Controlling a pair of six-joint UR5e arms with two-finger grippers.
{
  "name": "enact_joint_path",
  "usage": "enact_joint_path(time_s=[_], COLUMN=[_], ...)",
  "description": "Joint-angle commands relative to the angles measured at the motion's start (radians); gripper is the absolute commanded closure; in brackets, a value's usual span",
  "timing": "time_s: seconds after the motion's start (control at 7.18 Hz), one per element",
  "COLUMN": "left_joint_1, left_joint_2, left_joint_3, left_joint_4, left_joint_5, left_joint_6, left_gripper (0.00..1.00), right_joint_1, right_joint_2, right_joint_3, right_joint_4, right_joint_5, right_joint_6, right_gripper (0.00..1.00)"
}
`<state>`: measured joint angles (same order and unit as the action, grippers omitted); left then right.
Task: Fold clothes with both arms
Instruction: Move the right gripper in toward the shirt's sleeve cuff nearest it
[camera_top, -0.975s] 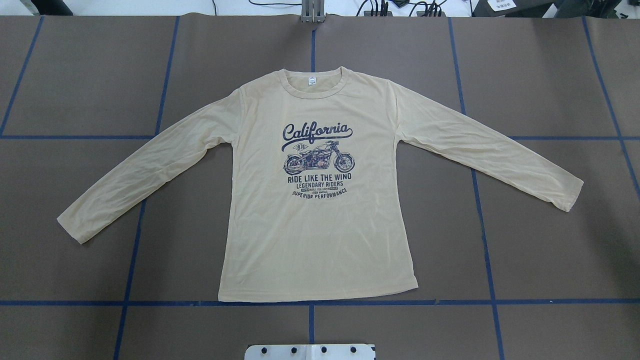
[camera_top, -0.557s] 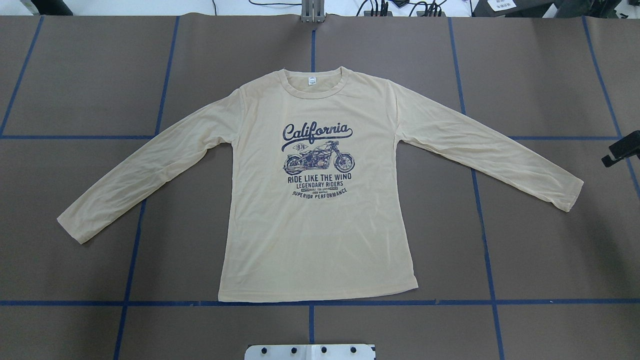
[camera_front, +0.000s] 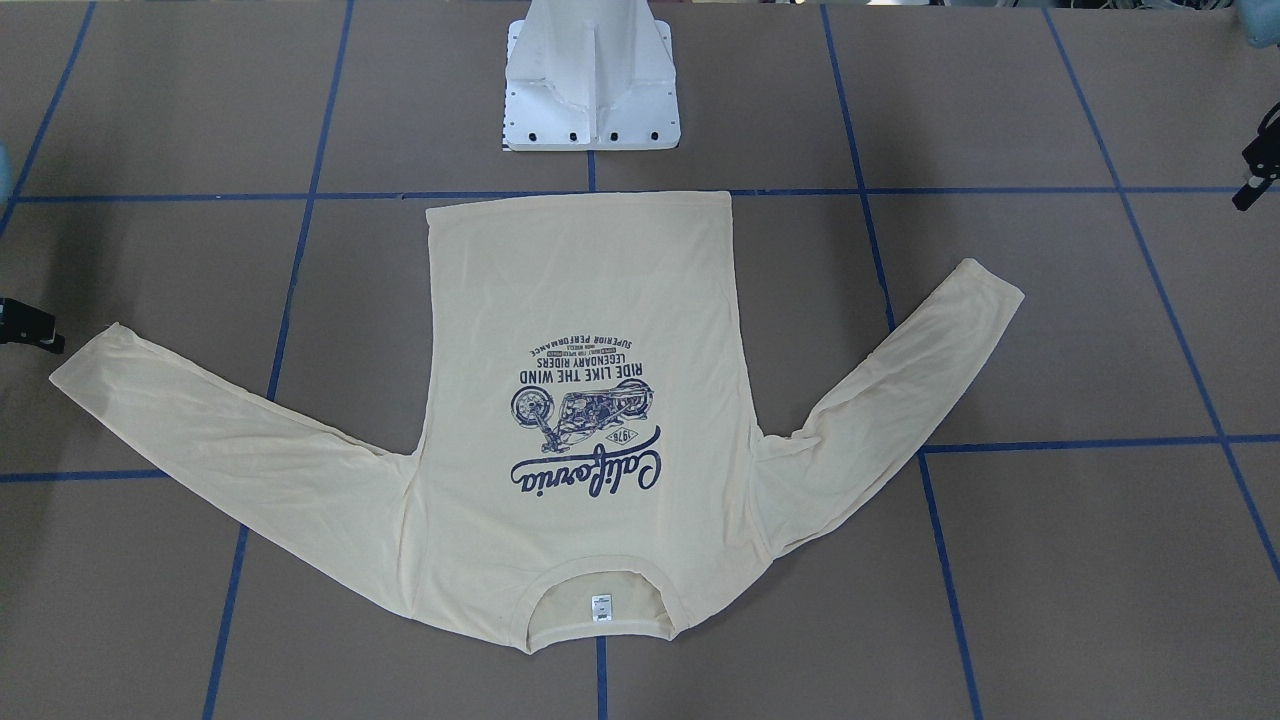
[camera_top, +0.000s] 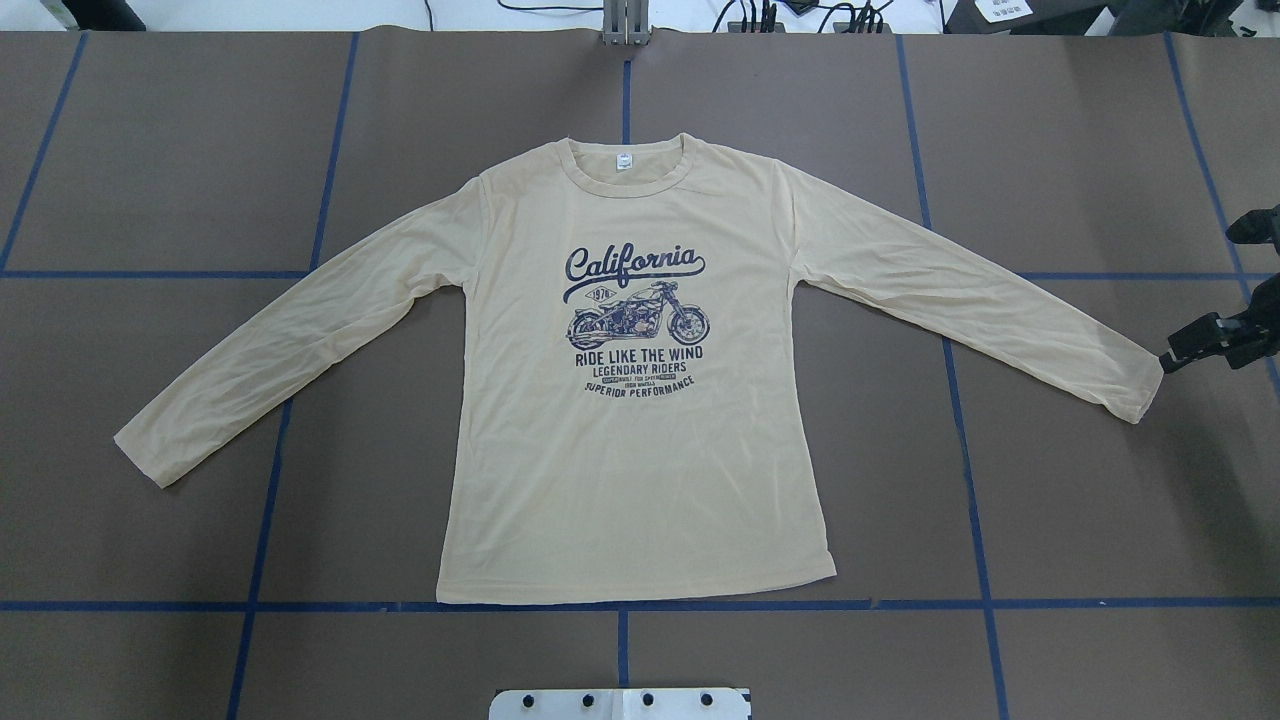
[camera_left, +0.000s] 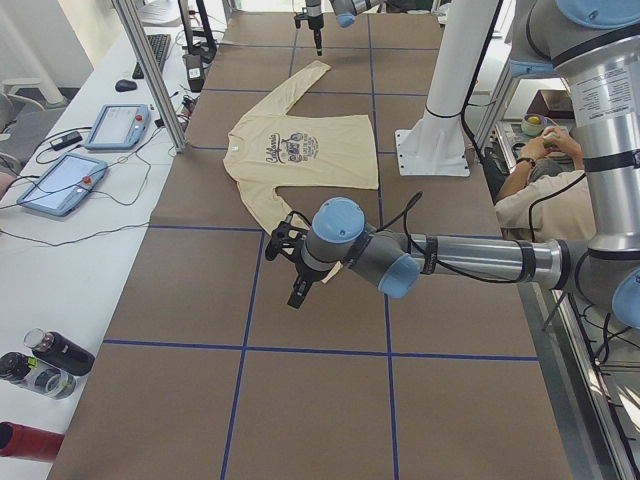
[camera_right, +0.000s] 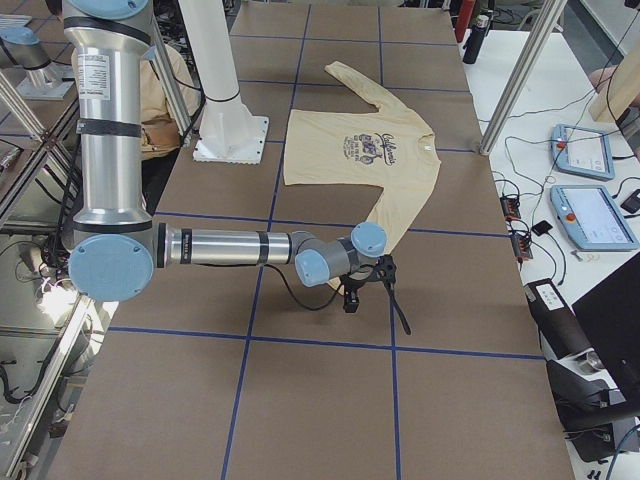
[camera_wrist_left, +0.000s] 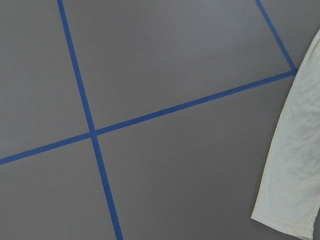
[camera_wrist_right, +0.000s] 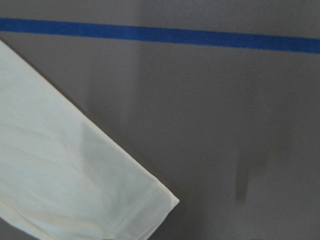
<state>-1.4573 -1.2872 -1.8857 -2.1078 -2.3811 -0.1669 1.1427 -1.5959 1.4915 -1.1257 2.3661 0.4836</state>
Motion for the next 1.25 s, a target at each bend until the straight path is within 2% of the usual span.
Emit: enact_joint_path(time_s=[0.0, 0.42, 1.11], left_joint_1=[0.000, 0.000, 0.000], left_joint_2=[0.000, 0.002, 0.009], left_joint_3=[-0.004, -0.003, -0.003], left_joint_4=[-0.003, -0.005, -0.024], left_joint_5=[-0.001, 0.000, 0.000], left_joint_6=[0.001, 0.004, 0.004], left_gripper=[0.00, 0.00, 0.00], right_joint_1=[-0.049, -0.049, -0.050], right_joint_2=[0.010, 0.014, 0.033], right_joint_3=[-0.027, -0.033, -0.057], right_joint_4=[0.101, 0.101, 0.101], right_joint_5=[-0.039, -0.054, -0.053], right_joint_6=[0.165, 0.165, 0.167], right_gripper=[0.12, 0.17, 0.20])
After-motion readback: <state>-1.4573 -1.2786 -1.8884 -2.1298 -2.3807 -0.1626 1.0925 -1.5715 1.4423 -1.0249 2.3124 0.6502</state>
